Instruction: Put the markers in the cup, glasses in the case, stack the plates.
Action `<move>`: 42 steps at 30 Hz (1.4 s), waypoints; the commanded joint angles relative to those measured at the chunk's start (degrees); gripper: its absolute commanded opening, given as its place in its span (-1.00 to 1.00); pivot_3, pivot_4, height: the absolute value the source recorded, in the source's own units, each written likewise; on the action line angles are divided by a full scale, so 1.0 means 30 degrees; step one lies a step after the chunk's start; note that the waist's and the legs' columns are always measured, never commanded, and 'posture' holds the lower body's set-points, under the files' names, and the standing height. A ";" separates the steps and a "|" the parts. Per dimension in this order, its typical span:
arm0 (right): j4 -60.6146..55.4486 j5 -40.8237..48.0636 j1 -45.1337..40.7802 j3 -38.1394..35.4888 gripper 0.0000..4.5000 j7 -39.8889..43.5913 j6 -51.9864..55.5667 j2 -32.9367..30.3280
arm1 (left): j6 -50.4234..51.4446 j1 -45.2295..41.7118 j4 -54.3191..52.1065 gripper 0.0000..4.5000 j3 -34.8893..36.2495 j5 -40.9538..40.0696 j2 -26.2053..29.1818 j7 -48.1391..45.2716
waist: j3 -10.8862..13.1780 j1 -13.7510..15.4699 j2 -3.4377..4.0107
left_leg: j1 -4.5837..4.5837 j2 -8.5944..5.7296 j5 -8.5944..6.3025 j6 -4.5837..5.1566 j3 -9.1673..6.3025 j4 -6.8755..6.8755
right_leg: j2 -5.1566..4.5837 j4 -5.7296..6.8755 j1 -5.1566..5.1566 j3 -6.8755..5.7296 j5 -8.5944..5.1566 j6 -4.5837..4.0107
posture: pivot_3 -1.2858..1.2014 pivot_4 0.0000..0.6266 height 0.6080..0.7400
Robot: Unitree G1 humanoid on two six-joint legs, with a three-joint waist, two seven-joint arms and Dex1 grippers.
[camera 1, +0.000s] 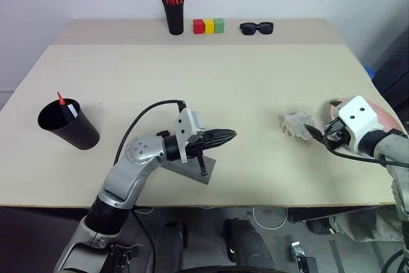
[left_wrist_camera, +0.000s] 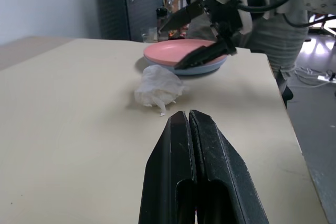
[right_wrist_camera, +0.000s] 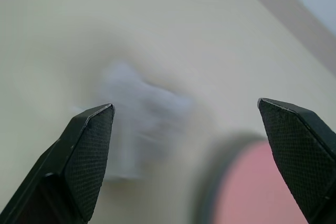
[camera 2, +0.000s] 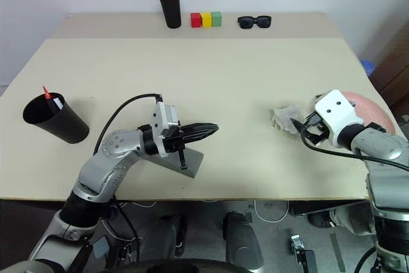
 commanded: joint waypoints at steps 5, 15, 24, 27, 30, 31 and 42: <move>0.2951 -0.2151 -0.1391 0.2947 0.98 -0.2468 -0.1307 0.1096 | 0.0528 -0.0548 -0.1167 -1.00 0.0439 -0.0293 -0.0116 0.0411 | 0.0000 -0.0042 0.0002 | 0.0003 0.0000 0.0000 0.0000 0.0003 -0.0007 | 0.0001 0.0002 -0.0006 -0.0001 -0.0001 -0.0004 | 0.03 -0.52 1.00; 0.2511 -0.2321 -0.1426 0.2131 -0.98 -0.3315 -0.1308 0.0600 | 0.0512 -0.0362 -0.1079 -1.00 0.0660 -0.0240 -0.0054 0.0617 | 0.0000 -0.0014 0.0004 | -0.0007 -0.0002 0.0000 0.0000 -0.0002 -0.0007 | 0.0002 0.0002 -0.0010 -0.0001 0.0000 -0.0001 | 0.03 -0.52 1.00; 0.2208 -0.3278 -0.0209 -0.1829 -0.98 -0.5001 0.0972 -0.1120 | 0.0009 -0.0674 0.0146 -1.00 0.1351 -0.0217 -0.0278 0.1026 | 0.0000 0.0027 0.0002 | -0.0020 -0.0006 0.0000 0.0000 -0.0008 -0.0003 | -0.0003 -0.0010 -0.0010 -0.0004 -0.0002 0.0000 | 0.03 -0.52 1.00; 0.3409 -0.3616 0.0231 -0.1746 -0.83 -0.5009 0.0565 -0.1667 | -0.0109 -0.0877 0.0640 -1.00 0.1786 -0.0039 -0.0250 0.1194 | 0.0000 -0.0015 0.0002 | -0.0014 -0.0005 0.0000 0.0000 -0.0005 -0.0004 | 0.0000 -0.0008 -0.0009 -0.0004 -0.0002 -0.0003 | 0.03 -0.52 1.00; 0.4126 -0.3462 -0.0093 -0.1551 -0.30 -0.4863 0.0212 -0.1835 | -0.0278 -0.0868 0.0823 -1.00 0.2161 0.0208 -0.0066 0.1369 | -0.0002 -0.0114 0.0012 | -0.0008 -0.0002 0.0000 0.0000 0.0005 -0.0010 | 0.0002 -0.0005 -0.0013 0.0001 -0.0002 -0.0003 | 0.03 -0.52 1.00; 0.4166 -0.3502 -0.0261 -0.1435 -0.09 -0.4839 0.0110 -0.1912 | -0.0295 -0.0714 0.0747 -1.00 0.2411 0.0228 0.0094 0.1468 | -0.0002 -0.0118 0.0012 | -0.0006 -0.0002 0.0000 0.0000 0.0005 -0.0012 | 0.0003 -0.0003 -0.0013 0.0000 -0.0002 -0.0003 | 0.03 -0.52 1.00; 0.3304 0.1692 -0.3278 -0.0933 0.81 -0.0690 -0.1875 -0.0586 | -0.0554 0.1828 -0.0142 -1.00 0.6201 0.1319 0.2043 0.4467 | 0.0008 -0.0109 -0.0005 | -0.0004 0.0005 -0.0002 0.0002 -0.0001 -0.0011 | 0.0004 -0.0005 -0.0009 -0.0002 -0.0001 0.0002 | 0.03 -0.52 1.00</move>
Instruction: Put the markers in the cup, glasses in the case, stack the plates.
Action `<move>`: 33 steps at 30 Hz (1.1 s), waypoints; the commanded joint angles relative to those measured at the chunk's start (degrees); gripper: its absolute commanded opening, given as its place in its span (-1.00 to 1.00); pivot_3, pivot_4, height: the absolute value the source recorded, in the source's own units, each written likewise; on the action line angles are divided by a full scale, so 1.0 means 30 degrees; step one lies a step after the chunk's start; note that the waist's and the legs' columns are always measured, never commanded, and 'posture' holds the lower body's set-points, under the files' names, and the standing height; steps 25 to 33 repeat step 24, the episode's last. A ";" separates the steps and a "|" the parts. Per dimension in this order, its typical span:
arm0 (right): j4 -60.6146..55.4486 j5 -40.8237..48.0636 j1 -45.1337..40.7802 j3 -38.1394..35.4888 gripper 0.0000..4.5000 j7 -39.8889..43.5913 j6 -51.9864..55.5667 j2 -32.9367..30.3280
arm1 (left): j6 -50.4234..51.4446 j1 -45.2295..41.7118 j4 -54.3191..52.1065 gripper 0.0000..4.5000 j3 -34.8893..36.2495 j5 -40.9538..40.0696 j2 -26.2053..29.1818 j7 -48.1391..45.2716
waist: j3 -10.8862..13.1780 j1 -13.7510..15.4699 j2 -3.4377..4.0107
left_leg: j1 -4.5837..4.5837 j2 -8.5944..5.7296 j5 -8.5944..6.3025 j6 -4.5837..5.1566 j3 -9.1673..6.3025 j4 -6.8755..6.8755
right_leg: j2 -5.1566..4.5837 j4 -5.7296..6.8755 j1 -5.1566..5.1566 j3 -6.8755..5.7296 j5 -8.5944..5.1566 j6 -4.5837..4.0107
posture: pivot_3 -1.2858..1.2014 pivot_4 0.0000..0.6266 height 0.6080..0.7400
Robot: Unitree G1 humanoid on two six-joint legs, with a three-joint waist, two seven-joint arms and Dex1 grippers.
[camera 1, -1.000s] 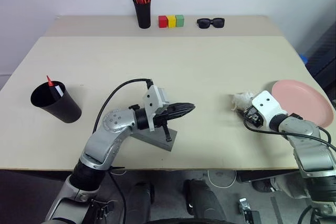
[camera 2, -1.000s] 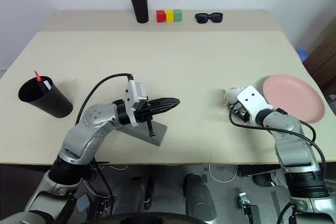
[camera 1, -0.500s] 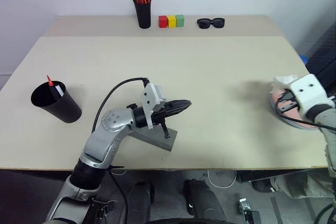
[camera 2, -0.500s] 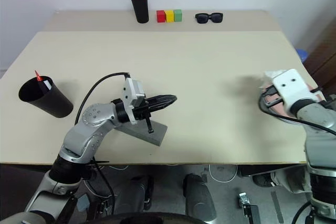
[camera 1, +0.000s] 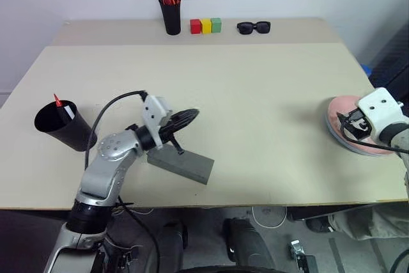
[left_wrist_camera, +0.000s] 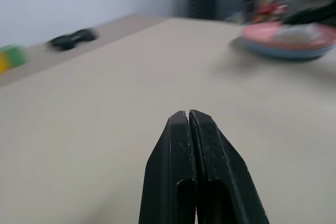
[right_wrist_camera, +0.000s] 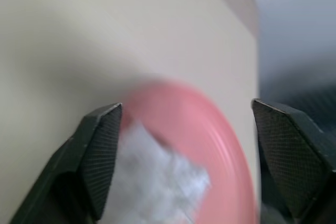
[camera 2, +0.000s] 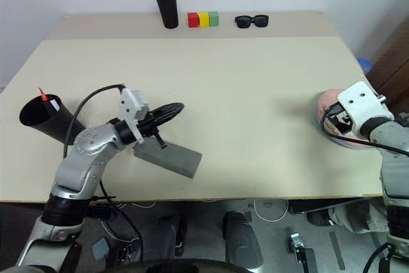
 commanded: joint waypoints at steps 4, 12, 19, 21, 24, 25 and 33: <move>-0.1509 0.5273 -0.2171 0.0694 0.81 0.3363 0.1583 0.1744 | -0.0002 0.1557 -0.1797 -1.00 0.2693 0.0693 0.1022 0.1944 | 0.0004 0.0006 -0.0002 | -0.0002 0.0015 -0.0002 0.0004 -0.0010 -0.0014 | 0.0005 -0.0001 -0.0001 -0.0004 0.0001 0.0002 | 0.03 -0.52 1.00; -0.0128 0.7021 -0.3715 0.2098 0.81 0.5416 0.2428 0.1989 | 0.0324 0.3798 -0.2997 -1.00 0.3738 0.0863 0.1494 0.2764 | 0.0006 0.0149 0.0000 | -0.0021 0.0015 -0.0005 0.0007 -0.0008 0.0005 | -0.0027 -0.0017 -0.0002 -0.0010 0.0000 -0.0002 | 0.03 -0.52 1.00; 0.0199 0.6520 -0.3248 0.2785 0.81 0.5915 0.2094 0.1711 | 0.0061 0.4443 -0.2568 -1.00 0.4610 0.0528 0.1705 0.2694 | 0.0006 0.0098 0.0000 | -0.0028 0.0021 -0.0006 0.0007 -0.0005 -0.0016 | -0.0015 -0.0014 -0.0029 -0.0014 -0.0001 -0.0009 | 0.03 -0.52 1.00; 0.0097 0.6406 -0.3117 0.2959 0.81 0.5877 0.2048 0.1752 | -0.0081 0.4611 -0.2410 -1.00 0.4748 0.0486 0.1706 0.2583 | 0.0006 0.0099 0.0000 | -0.0030 0.0021 -0.0006 0.0007 -0.0002 -0.0015 | -0.0017 -0.0016 -0.0028 -0.0014 -0.0001 -0.0009 | 0.03 -0.52 1.00; 0.0237 0.6215 -0.3159 0.3142 0.81 0.5841 0.1894 0.1842 | -0.0267 0.4649 -0.2210 -1.00 0.4692 0.0545 0.1607 0.2487 | 0.0006 0.0097 0.0000 | -0.0030 0.0020 -0.0006 0.0006 0.0001 -0.0015 | -0.0019 -0.0016 -0.0029 -0.0013 -0.0001 -0.0008 | 0.03 -0.52 1.00; 0.0237 0.6215 -0.3159 0.3142 0.81 0.5841 0.1894 0.1842 | -0.0267 0.4649 -0.2210 -1.00 0.4692 0.0545 0.1607 0.2487 | 0.0006 0.0097 0.0000 | -0.0030 0.0020 -0.0006 0.0006 0.0001 -0.0015 | -0.0019 -0.0016 -0.0029 -0.0013 -0.0001 -0.0008 | 0.03 -0.52 1.00; 0.0237 0.6215 -0.3159 0.3142 0.81 0.5841 0.1894 0.1842 | -0.0267 0.4649 -0.2210 -1.00 0.4692 0.0545 0.1607 0.2487 | 0.0006 0.0097 0.0000 | -0.0030 0.0020 -0.0006 0.0006 0.0001 -0.0015 | -0.0019 -0.0016 -0.0029 -0.0013 -0.0001 -0.0008 | 0.03 -0.52 1.00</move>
